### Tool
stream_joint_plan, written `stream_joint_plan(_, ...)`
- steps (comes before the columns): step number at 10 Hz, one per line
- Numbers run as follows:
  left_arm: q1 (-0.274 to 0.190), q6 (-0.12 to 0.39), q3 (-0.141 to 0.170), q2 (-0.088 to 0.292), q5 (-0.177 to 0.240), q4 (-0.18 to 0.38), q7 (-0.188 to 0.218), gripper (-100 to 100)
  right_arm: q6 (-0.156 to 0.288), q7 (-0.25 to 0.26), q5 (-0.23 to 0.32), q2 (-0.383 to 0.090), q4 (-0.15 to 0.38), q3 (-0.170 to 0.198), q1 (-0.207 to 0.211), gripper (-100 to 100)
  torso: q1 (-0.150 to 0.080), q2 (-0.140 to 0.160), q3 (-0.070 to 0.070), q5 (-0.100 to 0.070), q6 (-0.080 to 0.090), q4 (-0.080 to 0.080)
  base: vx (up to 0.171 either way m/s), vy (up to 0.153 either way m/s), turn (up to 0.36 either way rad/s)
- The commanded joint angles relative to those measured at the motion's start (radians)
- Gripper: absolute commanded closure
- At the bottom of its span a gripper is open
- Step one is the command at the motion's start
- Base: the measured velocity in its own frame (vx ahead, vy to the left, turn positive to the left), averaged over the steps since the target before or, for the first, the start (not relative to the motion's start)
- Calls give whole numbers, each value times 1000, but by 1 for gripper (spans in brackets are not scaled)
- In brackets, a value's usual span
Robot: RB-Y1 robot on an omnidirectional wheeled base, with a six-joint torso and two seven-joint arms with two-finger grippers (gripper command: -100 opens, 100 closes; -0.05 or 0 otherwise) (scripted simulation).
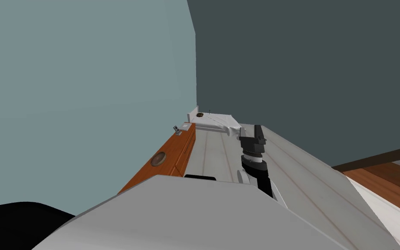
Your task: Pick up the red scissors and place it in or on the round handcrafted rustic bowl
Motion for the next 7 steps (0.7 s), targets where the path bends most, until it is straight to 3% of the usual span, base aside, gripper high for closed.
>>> stream_joint_plan(1, 3, 10, -4, 27, 30, -9, -9, 100, 0, 0, 0, 0, 0, 0, 0, 0, 0, 0, 0, 0, 0, 0, 114, -57, 12)
stream_joint_plan(7, 30, 34, -24, 156, 143, -61, 4, 100, 0, 0, 0, 0, 0, 0, 0, 0, 3, 0, 0, 1, -1, -1, 105, -42, 11)
